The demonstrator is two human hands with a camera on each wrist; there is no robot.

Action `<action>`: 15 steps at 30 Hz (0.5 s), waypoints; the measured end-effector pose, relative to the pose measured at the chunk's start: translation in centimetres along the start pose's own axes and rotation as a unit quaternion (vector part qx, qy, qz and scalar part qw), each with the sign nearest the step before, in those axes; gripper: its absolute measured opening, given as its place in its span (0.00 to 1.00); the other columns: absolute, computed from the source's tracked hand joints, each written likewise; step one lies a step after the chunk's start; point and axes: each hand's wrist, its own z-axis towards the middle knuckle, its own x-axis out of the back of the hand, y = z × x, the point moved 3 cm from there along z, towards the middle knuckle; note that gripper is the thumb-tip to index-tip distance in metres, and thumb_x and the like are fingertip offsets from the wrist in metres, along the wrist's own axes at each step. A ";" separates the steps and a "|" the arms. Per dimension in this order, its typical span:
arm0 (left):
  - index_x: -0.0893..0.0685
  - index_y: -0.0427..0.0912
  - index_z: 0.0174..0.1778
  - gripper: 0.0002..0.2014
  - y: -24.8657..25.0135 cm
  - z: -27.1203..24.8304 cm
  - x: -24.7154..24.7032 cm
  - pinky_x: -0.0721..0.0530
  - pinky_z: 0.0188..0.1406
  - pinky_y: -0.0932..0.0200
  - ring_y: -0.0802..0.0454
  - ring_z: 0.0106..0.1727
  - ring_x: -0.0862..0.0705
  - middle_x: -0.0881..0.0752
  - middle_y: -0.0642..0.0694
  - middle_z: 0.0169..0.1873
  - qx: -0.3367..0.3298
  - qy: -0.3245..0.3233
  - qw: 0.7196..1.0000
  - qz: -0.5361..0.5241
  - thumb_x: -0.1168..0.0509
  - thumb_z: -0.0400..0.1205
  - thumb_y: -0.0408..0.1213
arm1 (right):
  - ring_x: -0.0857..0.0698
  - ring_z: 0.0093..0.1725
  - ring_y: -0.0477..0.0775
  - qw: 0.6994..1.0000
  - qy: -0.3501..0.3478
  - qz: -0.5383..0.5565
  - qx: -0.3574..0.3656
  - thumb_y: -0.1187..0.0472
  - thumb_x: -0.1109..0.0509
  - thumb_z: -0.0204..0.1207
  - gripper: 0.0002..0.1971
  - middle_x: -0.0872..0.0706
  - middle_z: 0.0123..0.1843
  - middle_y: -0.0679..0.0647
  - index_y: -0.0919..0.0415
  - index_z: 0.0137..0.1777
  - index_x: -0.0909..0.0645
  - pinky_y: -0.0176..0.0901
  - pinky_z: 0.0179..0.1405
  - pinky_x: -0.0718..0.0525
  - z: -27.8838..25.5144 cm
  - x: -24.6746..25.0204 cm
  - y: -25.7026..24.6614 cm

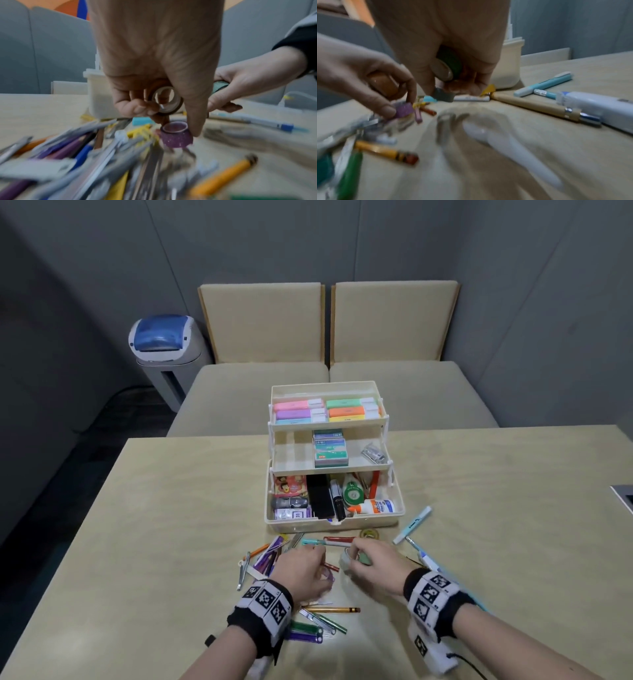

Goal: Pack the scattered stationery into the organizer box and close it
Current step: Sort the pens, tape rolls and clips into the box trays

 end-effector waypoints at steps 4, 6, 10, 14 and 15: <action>0.24 0.50 0.50 0.14 0.1 0.9 3.7 0.20 0.40 0.58 0.54 0.45 0.18 0.16 0.55 0.44 -0.018 0.055 0.991 -0.125 0.32 0.75 0.53 | 0.21 0.45 0.33 0.988 0.070 0.134 0.018 0.53 0.32 0.79 0.06 0.18 0.44 0.38 0.55 0.44 0.21 0.37 0.50 0.23 1.1 6.5 -1.1; 0.23 0.51 0.51 0.15 0.2 1.6 5.6 0.20 0.39 0.60 0.57 0.44 0.19 0.16 0.56 0.44 -0.019 0.094 0.982 -0.161 0.31 0.76 0.55 | 0.18 0.47 0.41 0.977 0.145 0.155 0.021 0.55 0.32 0.79 0.05 0.16 0.46 0.42 0.56 0.47 0.19 0.38 0.51 0.20 2.5 9.8 -1.0; 0.22 0.49 0.53 0.16 0.6 3.5 9.2 0.18 0.44 0.58 0.58 0.48 0.19 0.15 0.55 0.49 -0.027 0.186 0.967 -0.173 0.30 0.76 0.53 | 0.18 0.51 0.48 0.968 0.248 0.021 -0.001 0.50 0.34 0.80 0.07 0.15 0.52 0.46 0.52 0.49 0.19 0.46 0.52 0.19 6.5 14.0 -0.1; 0.24 0.53 0.54 0.14 1.2 6.3 11.6 0.23 0.38 0.61 0.58 0.46 0.19 0.16 0.57 0.50 -0.021 0.231 0.960 -0.158 0.32 0.77 0.53 | 0.17 0.47 0.55 0.958 0.245 -0.143 -0.027 0.49 0.37 0.81 0.08 0.17 0.50 0.50 0.50 0.54 0.20 0.48 0.46 0.17 10.3 15.2 -0.1; 0.24 0.53 0.54 0.14 1.3 7.0 11.9 0.22 0.38 0.60 0.57 0.47 0.18 0.16 0.58 0.50 -0.015 0.238 0.959 -0.153 0.33 0.78 0.53 | 0.17 0.46 0.56 0.955 0.245 -0.167 -0.033 0.50 0.37 0.81 0.09 0.17 0.50 0.51 0.51 0.55 0.21 0.48 0.46 0.17 11.0 15.3 -0.1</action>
